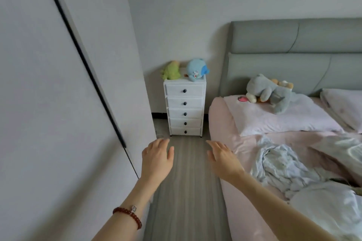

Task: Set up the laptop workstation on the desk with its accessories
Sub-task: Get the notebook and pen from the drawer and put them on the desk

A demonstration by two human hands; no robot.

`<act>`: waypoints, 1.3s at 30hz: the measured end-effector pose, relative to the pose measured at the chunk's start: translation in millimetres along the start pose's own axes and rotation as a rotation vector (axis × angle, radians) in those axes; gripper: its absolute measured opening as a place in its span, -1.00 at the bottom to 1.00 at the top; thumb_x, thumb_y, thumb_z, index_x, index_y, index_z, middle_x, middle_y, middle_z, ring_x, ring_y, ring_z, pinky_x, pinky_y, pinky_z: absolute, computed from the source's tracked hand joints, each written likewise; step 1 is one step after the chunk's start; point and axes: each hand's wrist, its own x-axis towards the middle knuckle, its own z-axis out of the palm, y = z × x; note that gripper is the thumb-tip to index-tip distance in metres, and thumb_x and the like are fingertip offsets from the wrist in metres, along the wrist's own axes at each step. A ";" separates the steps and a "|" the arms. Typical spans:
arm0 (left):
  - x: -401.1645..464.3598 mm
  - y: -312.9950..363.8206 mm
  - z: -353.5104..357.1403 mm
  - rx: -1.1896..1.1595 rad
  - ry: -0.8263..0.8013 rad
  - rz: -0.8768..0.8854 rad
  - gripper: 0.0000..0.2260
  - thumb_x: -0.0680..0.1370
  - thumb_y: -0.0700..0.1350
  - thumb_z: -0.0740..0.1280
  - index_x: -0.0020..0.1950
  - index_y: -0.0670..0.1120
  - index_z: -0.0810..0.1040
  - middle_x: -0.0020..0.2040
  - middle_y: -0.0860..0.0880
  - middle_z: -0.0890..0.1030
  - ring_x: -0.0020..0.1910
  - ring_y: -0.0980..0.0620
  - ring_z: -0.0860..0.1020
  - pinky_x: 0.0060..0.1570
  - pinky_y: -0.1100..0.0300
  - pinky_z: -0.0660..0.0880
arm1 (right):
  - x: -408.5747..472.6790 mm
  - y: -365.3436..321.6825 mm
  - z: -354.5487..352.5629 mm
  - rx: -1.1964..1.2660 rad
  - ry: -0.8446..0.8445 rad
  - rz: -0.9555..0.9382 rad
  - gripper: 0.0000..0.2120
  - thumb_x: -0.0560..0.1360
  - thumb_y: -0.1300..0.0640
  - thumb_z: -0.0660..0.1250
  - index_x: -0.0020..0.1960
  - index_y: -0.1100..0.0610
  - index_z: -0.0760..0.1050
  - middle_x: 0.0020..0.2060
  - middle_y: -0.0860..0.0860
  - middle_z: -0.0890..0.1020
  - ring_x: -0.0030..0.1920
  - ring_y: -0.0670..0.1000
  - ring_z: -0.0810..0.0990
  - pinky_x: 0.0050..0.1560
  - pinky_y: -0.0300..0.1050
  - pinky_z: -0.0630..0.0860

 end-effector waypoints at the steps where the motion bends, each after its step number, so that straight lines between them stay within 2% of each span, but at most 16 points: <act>1: 26.5 4.1 7.3 -0.013 -0.003 0.025 -0.67 0.59 -0.01 0.13 0.31 -0.07 0.42 0.29 -0.02 0.48 0.27 -0.04 0.43 0.23 0.04 0.33 | 19.8 8.2 -4.4 0.003 0.009 0.024 -0.59 0.59 0.09 0.02 0.43 0.08 0.20 0.39 0.05 0.35 0.39 0.08 0.30 0.37 0.06 0.26; 8: 204.0 5.3 80.2 -0.038 -0.036 0.065 -0.70 0.57 -0.04 0.17 0.27 -0.08 0.45 0.21 -0.04 0.53 0.21 -0.07 0.47 0.17 0.03 0.38 | 190.7 68.2 -7.2 0.031 0.030 0.127 -0.61 0.60 0.09 0.03 0.42 0.06 0.22 0.37 0.02 0.38 0.34 0.06 0.36 0.35 -0.03 0.30; 11: 296.3 -6.8 121.9 -0.050 -0.055 0.013 -0.71 0.56 -0.06 0.20 0.24 -0.11 0.48 0.18 -0.06 0.55 0.19 -0.08 0.49 0.14 0.02 0.41 | 302.0 100.8 3.9 0.086 -0.016 0.168 -0.62 0.60 0.09 0.03 0.41 0.07 0.24 0.34 0.05 0.42 0.32 0.07 0.39 0.34 -0.02 0.33; 16: 389.3 -29.3 148.7 -0.029 -0.045 -0.004 -0.81 0.44 -0.22 0.37 0.04 -0.21 0.56 -0.02 -0.16 0.62 -0.05 -0.16 0.59 -0.10 0.00 0.53 | 414.7 110.5 10.5 0.124 -0.052 0.221 -0.63 0.59 0.11 0.05 0.37 0.10 0.30 0.29 0.08 0.48 0.26 0.10 0.45 0.26 0.00 0.40; 19: 454.5 -44.0 163.3 0.005 -0.065 0.009 -0.76 0.36 -0.27 0.45 0.00 -0.22 0.55 -0.05 -0.17 0.62 -0.09 -0.15 0.61 -0.19 0.05 0.56 | 491.1 109.3 19.9 0.123 -0.092 0.236 -0.64 0.58 0.10 0.05 0.36 0.10 0.31 0.25 0.09 0.51 0.21 0.12 0.48 0.16 -0.04 0.41; 21: 498.2 -60.0 181.0 0.056 -0.070 0.021 -0.66 0.35 -0.25 0.47 0.10 -0.22 0.53 0.03 -0.19 0.61 -0.02 -0.17 0.60 -0.12 0.01 0.56 | 539.6 107.7 34.2 0.109 -0.128 0.249 -0.63 0.58 0.11 0.05 0.37 0.11 0.28 0.25 0.10 0.50 0.22 0.14 0.46 0.14 -0.04 0.40; 24: 566.8 -90.5 217.8 0.133 -0.160 0.053 -0.55 0.44 -0.17 0.38 0.30 -0.19 0.40 0.27 -0.23 0.48 0.22 -0.23 0.47 0.09 -0.13 0.50 | 606.1 104.6 66.9 0.087 -0.160 0.251 -0.61 0.58 0.09 0.06 0.39 0.13 0.24 0.29 0.11 0.46 0.29 0.13 0.40 0.23 0.00 0.36; 27: 625.6 -113.7 251.6 0.170 -0.215 0.122 -0.50 0.45 -0.14 0.35 0.36 -0.19 0.35 0.36 -0.25 0.39 0.31 -0.30 0.37 0.07 -0.22 0.49 | 657.8 102.8 102.6 0.113 -0.196 0.315 -0.59 0.59 0.06 0.05 0.40 0.14 0.22 0.30 0.10 0.44 0.30 0.12 0.38 0.25 0.03 0.37; 30: 678.8 -140.4 288.2 0.185 -0.241 0.166 -0.46 0.44 -0.08 0.32 0.40 -0.15 0.31 0.41 -0.24 0.32 0.37 -0.30 0.30 0.14 -0.27 0.42 | 718.7 104.8 152.2 0.290 -0.216 0.522 -0.59 0.59 0.04 0.05 0.39 0.17 0.24 0.29 0.11 0.46 0.27 0.15 0.42 0.18 0.01 0.38; 33: 696.6 -156.8 309.9 0.200 -0.255 0.246 -0.45 0.48 0.02 0.14 0.45 -0.10 0.20 0.47 -0.20 0.24 0.44 -0.24 0.20 0.27 -0.27 0.26 | 758.6 103.7 180.7 0.476 -0.229 0.754 -0.55 0.59 -0.02 0.05 0.37 0.21 0.27 0.22 0.13 0.54 0.24 0.18 0.47 0.14 0.00 0.40; 36: 706.2 -172.8 325.6 0.211 -0.280 0.292 -0.42 0.46 0.02 0.17 0.45 -0.11 0.17 0.48 -0.15 0.24 0.45 -0.18 0.19 0.32 -0.26 0.18 | 781.6 100.3 196.8 0.552 -0.156 0.838 -0.60 0.58 -0.06 0.08 0.23 0.21 0.38 0.13 0.15 0.58 0.16 0.20 0.51 0.01 -0.04 0.40; 39: 705.8 -181.5 328.9 0.215 -0.296 0.296 -0.39 0.46 0.01 0.21 0.47 -0.11 0.14 0.49 -0.11 0.21 0.47 -0.14 0.13 0.36 -0.22 0.09 | 785.8 96.7 200.9 0.510 -0.078 0.854 -0.66 0.58 -0.03 0.09 0.14 0.19 0.45 0.09 0.16 0.60 0.10 0.21 0.54 -0.13 -0.08 0.33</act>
